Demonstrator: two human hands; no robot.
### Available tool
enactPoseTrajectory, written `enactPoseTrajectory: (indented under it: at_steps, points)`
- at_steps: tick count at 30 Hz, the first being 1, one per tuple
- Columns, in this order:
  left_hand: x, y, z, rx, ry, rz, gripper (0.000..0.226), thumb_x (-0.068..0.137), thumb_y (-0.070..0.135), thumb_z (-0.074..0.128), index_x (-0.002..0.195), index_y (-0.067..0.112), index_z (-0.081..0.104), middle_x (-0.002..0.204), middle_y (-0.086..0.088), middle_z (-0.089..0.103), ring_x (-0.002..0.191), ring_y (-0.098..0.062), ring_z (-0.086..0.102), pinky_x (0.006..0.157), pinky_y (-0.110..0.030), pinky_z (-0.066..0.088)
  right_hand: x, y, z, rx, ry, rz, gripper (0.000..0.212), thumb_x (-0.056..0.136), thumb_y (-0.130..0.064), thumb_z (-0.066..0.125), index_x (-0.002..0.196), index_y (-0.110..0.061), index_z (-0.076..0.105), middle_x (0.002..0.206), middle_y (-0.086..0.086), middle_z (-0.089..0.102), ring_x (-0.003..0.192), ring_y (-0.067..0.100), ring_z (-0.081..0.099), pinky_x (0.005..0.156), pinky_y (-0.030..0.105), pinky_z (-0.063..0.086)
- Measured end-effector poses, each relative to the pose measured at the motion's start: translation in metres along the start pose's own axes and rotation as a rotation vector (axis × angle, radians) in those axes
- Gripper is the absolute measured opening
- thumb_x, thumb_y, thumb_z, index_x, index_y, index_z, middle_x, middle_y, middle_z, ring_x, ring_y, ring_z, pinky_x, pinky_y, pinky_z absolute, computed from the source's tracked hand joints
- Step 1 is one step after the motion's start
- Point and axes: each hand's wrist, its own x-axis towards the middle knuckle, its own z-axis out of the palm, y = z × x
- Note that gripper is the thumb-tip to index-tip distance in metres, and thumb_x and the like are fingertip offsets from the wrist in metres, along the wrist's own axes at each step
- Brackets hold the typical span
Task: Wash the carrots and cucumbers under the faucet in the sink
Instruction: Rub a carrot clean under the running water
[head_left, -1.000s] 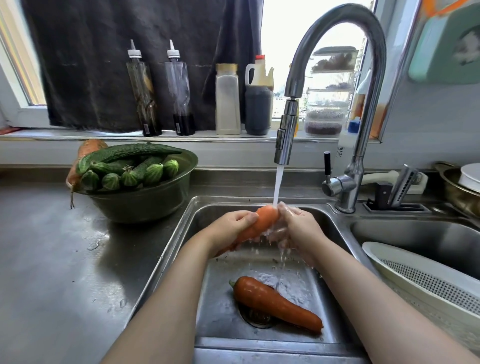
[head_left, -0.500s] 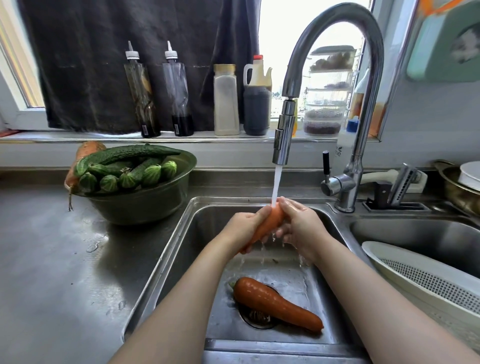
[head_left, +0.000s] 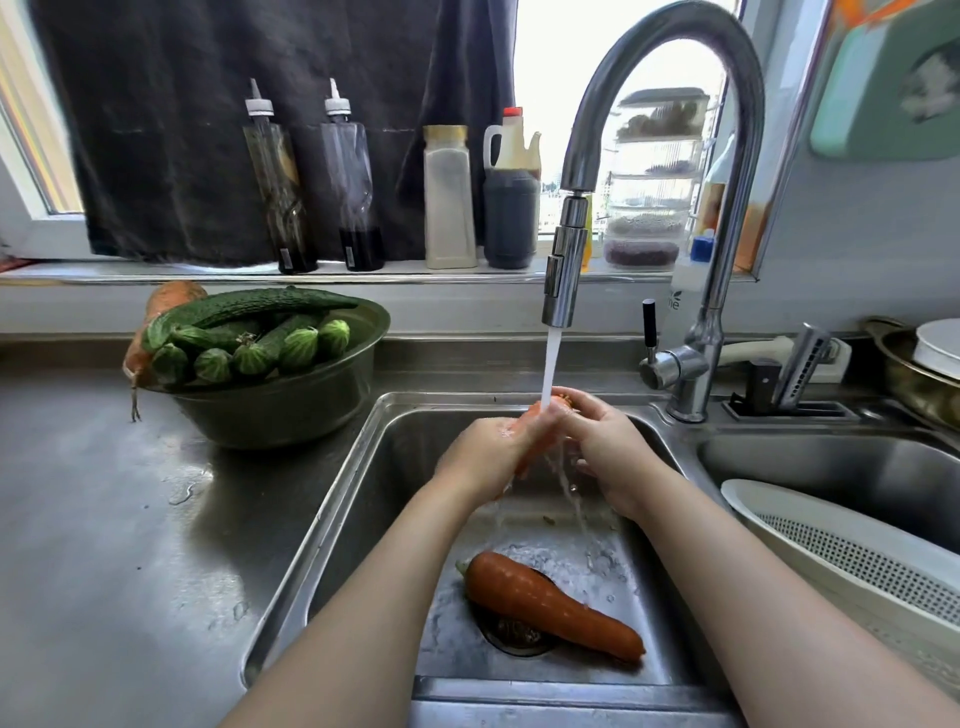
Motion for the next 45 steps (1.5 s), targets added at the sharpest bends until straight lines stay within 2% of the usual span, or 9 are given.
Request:
enactPoseTrajectory:
  at_steps: [8, 16, 20, 25, 28, 33, 37, 41, 45]
  points:
    - [-0.003, -0.004, -0.011, -0.195, -0.304, 0.061, 0.03, 0.104, 0.011, 0.048, 0.127, 0.021, 0.064, 0.094, -0.006, 0.069, 0.083, -0.017, 0.066, 0.076, -0.031, 0.055, 0.004, 0.003, -0.005, -0.022, 0.088, 0.026, 0.03, 0.102, -0.031, 0.062, 0.131, -0.023, 0.064, 0.119, 0.006, 0.072, 0.093, 0.019, 0.068, 0.058, 0.025, 0.043]
    - [0.002, -0.003, 0.001, 0.065, 0.064, 0.066, 0.057, 0.096, 0.071, 0.046, 0.09, 0.025, 0.078, 0.082, 0.003, 0.076, 0.08, -0.02, 0.071, 0.083, -0.045, 0.059, 0.005, 0.008, -0.003, -0.001, 0.082, -0.04, 0.025, 0.095, -0.028, 0.072, 0.118, -0.018, 0.071, 0.113, 0.011, 0.075, 0.096, 0.026, 0.073, 0.055, 0.014, 0.051]
    - [0.004, -0.009, -0.007, -0.002, -0.188, 0.046, 0.029, 0.101, 0.043, 0.056, 0.115, 0.024, 0.072, 0.1, -0.008, 0.076, 0.092, -0.032, 0.071, 0.084, -0.051, 0.057, 0.004, 0.009, -0.004, -0.018, 0.11, -0.014, 0.025, 0.095, -0.03, 0.072, 0.118, -0.021, 0.071, 0.112, 0.006, 0.076, 0.104, 0.026, 0.072, 0.058, 0.014, 0.049]
    - [-0.002, -0.008, -0.008, -0.092, -0.264, 0.028, 0.049, 0.097, 0.019, 0.064, 0.144, 0.032, 0.052, 0.113, -0.003, 0.069, 0.098, -0.022, 0.07, 0.084, -0.034, 0.059, 0.007, 0.008, -0.005, 0.024, 0.158, -0.029, 0.025, 0.091, -0.029, 0.077, 0.113, -0.017, 0.075, 0.109, 0.01, 0.077, 0.1, 0.029, 0.073, 0.065, 0.021, 0.053]
    - [-0.001, -0.003, -0.002, -0.094, -0.141, 0.045, 0.027, 0.103, 0.037, 0.06, 0.126, 0.023, 0.067, 0.107, -0.001, 0.074, 0.098, -0.021, 0.07, 0.088, -0.038, 0.057, 0.005, 0.006, -0.005, 0.006, 0.144, -0.047, 0.024, 0.089, -0.03, 0.079, 0.109, -0.017, 0.076, 0.104, 0.009, 0.078, 0.092, 0.025, 0.075, 0.064, 0.022, 0.054]
    - [-0.002, -0.002, -0.001, -0.007, 0.01, -0.005, 0.078, 0.087, 0.086, 0.044, 0.083, 0.015, 0.077, 0.071, -0.004, 0.072, 0.055, -0.012, 0.056, 0.058, -0.031, 0.047, -0.001, 0.005, 0.0, 0.007, 0.083, -0.081, 0.021, 0.088, -0.025, 0.079, 0.105, -0.014, 0.076, 0.099, 0.011, 0.079, 0.088, 0.023, 0.075, 0.069, 0.028, 0.06]
    - [0.002, -0.015, -0.019, -0.266, -0.278, -0.091, 0.047, 0.103, 0.057, 0.05, 0.12, 0.018, 0.071, 0.104, -0.018, 0.073, 0.063, -0.013, 0.06, 0.057, -0.026, 0.049, -0.002, 0.004, -0.002, 0.008, 0.051, -0.042, 0.016, 0.095, -0.027, 0.072, 0.11, -0.021, 0.074, 0.104, 0.006, 0.077, 0.091, 0.018, 0.07, 0.058, 0.015, 0.053]
    - [0.007, -0.029, -0.03, -0.494, -0.551, -0.113, 0.048, 0.099, 0.028, 0.06, 0.145, 0.017, 0.054, 0.129, -0.013, 0.061, 0.088, -0.015, 0.064, 0.072, -0.028, 0.055, 0.004, 0.009, -0.002, -0.002, 0.043, 0.018, 0.024, 0.094, -0.041, 0.07, 0.116, -0.032, 0.073, 0.117, 0.004, 0.075, 0.11, 0.031, 0.069, 0.087, 0.041, 0.052]
    - [0.008, -0.027, -0.027, -0.487, -0.491, -0.111, 0.043, 0.097, 0.024, 0.063, 0.139, 0.014, 0.059, 0.122, -0.011, 0.064, 0.089, -0.015, 0.065, 0.071, -0.027, 0.054, 0.004, 0.009, -0.003, -0.01, 0.045, 0.034, 0.018, 0.097, -0.041, 0.066, 0.113, -0.035, 0.072, 0.121, 0.004, 0.073, 0.109, 0.029, 0.069, 0.09, 0.045, 0.049]
